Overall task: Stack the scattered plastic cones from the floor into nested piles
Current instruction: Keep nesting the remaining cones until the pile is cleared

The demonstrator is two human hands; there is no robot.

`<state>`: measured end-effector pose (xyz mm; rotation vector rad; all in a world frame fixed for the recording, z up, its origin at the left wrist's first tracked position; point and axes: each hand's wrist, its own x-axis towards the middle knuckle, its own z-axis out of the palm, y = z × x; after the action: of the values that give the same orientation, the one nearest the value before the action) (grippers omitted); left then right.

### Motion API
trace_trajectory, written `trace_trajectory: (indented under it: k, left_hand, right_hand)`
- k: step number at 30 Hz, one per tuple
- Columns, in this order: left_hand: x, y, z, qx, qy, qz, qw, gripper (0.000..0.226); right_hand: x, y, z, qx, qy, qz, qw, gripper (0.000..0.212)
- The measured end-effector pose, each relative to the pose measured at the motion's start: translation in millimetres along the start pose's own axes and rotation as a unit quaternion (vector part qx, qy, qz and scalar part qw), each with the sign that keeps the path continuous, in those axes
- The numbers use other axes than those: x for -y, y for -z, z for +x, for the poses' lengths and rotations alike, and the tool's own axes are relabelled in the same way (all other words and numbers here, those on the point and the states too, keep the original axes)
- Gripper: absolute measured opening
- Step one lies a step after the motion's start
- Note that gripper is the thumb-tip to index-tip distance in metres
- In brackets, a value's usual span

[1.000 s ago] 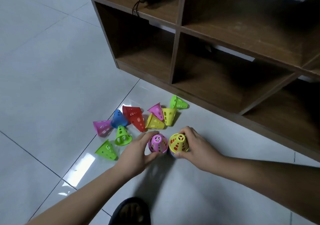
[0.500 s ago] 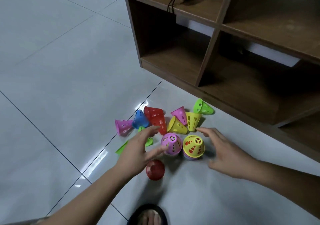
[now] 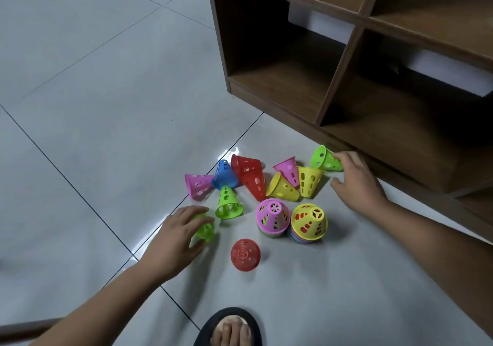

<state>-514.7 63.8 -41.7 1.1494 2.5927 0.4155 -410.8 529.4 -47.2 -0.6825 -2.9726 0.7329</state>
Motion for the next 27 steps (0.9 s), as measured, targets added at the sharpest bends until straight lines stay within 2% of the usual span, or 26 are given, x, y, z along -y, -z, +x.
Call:
trace_trajectory:
  k: [4, 8, 11, 14, 20, 25, 27]
  left_hand:
    - [6, -2, 4, 0.006, 0.018, 0.025, 0.999, 0.057]
    - [13, -7, 9, -0.001, 0.028, 0.049, 0.998, 0.061]
    - [12, -4, 11, -0.039, 0.045, 0.029, 0.998, 0.059]
    - [-3, 7, 11, -0.082, 0.081, -0.016, 0.993, 0.046]
    - [-60, 39, 14, -0.147, 0.11, -0.15, 0.971, 0.037]
    - [-115, 68, 29, -0.174, 0.05, -0.239, 0.954, 0.037]
    - [-134, 78, 35, -0.173, 0.021, -0.253, 0.951, 0.036]
  right_hand:
    - [-1, -11, 15, 0.022, -0.026, -0.036, 0.999, 0.065]
    - [2, -16, 16, 0.002, -0.03, -0.031, 0.999, 0.048]
    - [6, -14, 6, -0.022, -0.054, 0.015, 0.998, 0.043]
    - [12, -4, -16, -0.053, -0.071, 0.107, 0.99, 0.046]
    - [38, 41, -73, -0.089, -0.039, 0.189, 0.977, 0.035]
    - [67, 90, -103, -0.155, 0.038, 0.185, 0.97, 0.021]
    - [77, 105, -111, -0.176, 0.087, 0.174, 0.965, 0.021]
